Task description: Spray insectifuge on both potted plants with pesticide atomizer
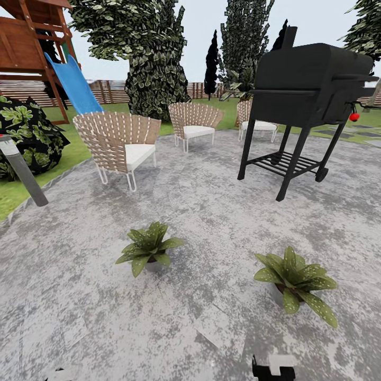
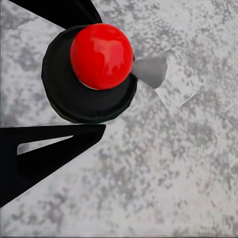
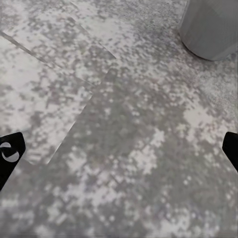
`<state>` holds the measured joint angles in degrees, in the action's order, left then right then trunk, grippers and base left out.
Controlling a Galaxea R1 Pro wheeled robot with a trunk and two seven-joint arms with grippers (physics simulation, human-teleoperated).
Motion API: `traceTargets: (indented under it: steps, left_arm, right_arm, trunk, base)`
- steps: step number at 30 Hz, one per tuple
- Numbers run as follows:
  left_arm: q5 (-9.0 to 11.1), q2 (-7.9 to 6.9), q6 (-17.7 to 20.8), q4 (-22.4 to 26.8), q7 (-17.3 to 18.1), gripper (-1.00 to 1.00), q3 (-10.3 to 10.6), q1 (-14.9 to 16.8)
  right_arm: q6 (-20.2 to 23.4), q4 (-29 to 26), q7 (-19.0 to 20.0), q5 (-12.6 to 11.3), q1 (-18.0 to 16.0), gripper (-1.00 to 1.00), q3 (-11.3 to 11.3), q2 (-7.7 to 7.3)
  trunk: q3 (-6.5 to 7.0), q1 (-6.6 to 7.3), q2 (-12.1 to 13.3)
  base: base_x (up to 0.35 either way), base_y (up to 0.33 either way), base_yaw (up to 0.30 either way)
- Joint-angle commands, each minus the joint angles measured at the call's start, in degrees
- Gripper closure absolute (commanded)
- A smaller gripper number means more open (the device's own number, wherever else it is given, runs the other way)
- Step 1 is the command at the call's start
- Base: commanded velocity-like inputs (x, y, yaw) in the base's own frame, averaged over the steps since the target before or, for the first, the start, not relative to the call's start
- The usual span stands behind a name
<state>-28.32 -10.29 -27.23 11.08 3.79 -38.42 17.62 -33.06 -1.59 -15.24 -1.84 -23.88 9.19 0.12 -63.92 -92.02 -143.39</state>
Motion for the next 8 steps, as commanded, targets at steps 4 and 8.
traceTargets:
  steps: [4,8]
  left_arm:
    - [-0.19,-0.11,-0.19,-0.16,0.34,1.00,-0.60,0.04]
    - [-0.50,-0.57,-0.13,-0.27,0.34,1.00,-0.47,0.04]
  right_arm:
    - [0.09,0.12,-0.40,-0.18,0.63,-1.00,0.48,0.13]
    - [0.12,0.10,-0.41,-0.18,1.17,-1.00,0.48,0.19]
  trunk:
    - [-0.05,0.01,-0.02]
    - [-0.05,0.01,-0.02]
  base:
    - [0.000,0.000,0.000]
    - [0.000,0.000,0.000]
